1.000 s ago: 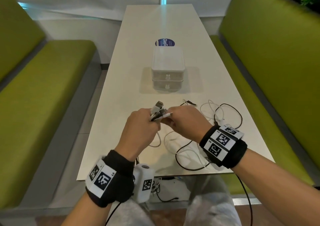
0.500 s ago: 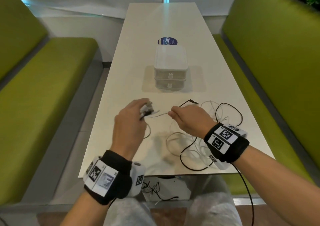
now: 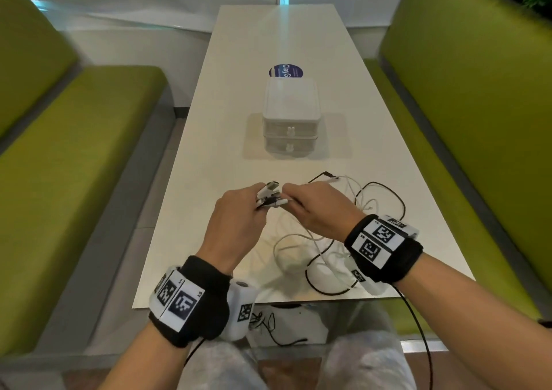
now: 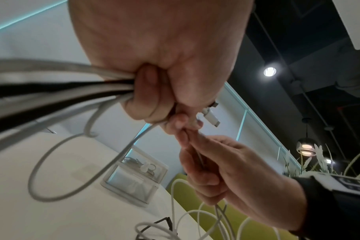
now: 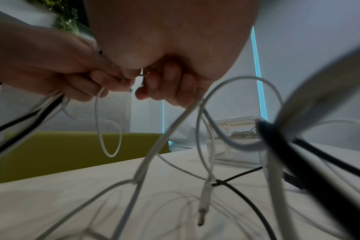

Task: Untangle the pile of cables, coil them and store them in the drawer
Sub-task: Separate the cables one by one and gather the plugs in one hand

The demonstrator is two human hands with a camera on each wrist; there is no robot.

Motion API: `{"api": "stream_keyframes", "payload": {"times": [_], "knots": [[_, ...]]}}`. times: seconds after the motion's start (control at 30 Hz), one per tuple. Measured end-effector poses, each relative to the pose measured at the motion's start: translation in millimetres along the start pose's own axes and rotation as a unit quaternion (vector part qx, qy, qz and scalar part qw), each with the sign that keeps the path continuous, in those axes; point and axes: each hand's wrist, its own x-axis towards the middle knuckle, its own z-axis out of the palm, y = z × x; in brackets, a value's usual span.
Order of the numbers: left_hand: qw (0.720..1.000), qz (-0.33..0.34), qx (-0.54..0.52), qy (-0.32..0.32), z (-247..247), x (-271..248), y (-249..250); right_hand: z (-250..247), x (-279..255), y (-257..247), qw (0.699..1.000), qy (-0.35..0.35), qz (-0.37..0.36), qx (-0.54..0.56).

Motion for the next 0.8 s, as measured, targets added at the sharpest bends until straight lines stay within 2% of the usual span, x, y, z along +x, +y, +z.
{"api": "stream_keyframes", "payload": {"times": [0.1,0.2,0.33,0.47,0.57,0.63,0.7,0.8], "knots": [[0.999,-0.017,-0.032,0.035,-7,0,-9,2,0,4,1.0,-0.012,0.005,-0.006],[0.991,-0.073,-0.047,0.105,-24,4,-25,1,-8,18,0.998,-0.035,0.05,-0.023],[0.969,-0.135,-0.046,0.2,-46,10,-48,1,-12,33,0.996,-0.028,0.068,-0.044],[0.967,-0.158,-0.007,0.199,-43,11,-51,2,-6,32,0.994,-0.038,0.081,-0.058],[0.966,-0.121,-0.021,0.226,-39,8,-41,4,-7,29,0.991,-0.051,0.107,-0.059],[0.971,-0.055,-0.055,0.225,-33,6,-30,4,-8,26,0.99,-0.06,0.116,-0.055],[0.979,0.021,-0.088,0.181,-21,3,-16,3,-9,21,0.99,-0.069,0.111,-0.059],[0.982,0.074,-0.12,0.122,-1,-1,2,1,-7,14,0.989,-0.076,0.094,-0.084]]}}
